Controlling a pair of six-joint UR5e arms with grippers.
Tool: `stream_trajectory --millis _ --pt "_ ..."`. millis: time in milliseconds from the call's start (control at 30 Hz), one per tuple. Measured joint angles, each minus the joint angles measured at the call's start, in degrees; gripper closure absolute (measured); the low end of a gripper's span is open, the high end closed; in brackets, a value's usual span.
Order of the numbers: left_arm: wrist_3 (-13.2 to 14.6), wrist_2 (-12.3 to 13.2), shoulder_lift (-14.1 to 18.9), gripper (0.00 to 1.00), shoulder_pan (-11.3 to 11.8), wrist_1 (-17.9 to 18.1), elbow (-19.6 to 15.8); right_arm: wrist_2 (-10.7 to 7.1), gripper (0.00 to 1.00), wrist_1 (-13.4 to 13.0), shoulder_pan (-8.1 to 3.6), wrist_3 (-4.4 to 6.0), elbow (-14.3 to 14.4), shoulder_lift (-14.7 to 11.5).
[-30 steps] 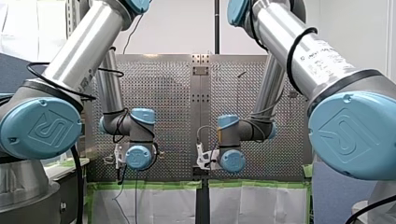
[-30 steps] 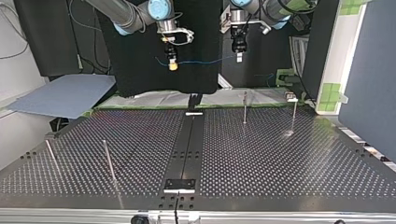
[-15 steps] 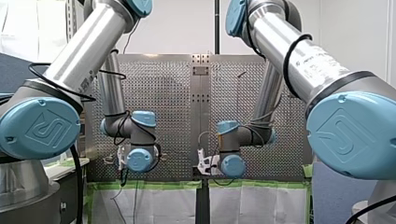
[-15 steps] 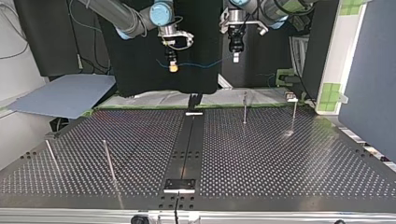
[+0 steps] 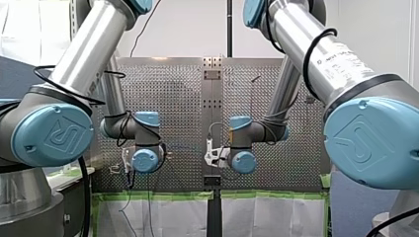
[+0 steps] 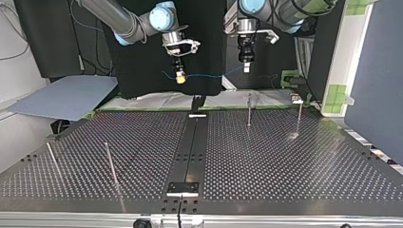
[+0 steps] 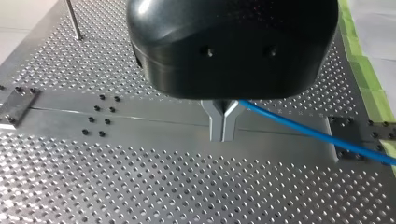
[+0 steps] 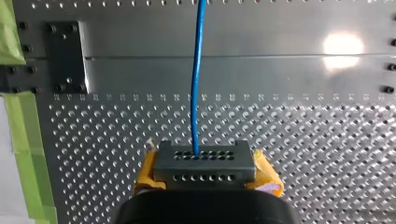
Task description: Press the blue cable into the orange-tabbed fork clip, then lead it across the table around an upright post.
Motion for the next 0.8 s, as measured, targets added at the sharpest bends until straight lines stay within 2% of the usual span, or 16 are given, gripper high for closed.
stream_trajectory --millis 200,500,800 --pt "1.6 1.2 -1.7 1.0 2.5 0.1 0.0 -0.86 0.99 -0.5 -0.06 0.9 -2.0 2.9" --pt "1.5 2.3 -6.6 1.0 7.4 3.4 0.0 -1.78 0.99 0.1 -0.7 1.12 -5.1 5.9" --pt "0.6 6.5 -9.9 1.0 12.0 1.0 0.9 -2.53 0.99 1.6 -2.35 1.14 -8.1 7.9"
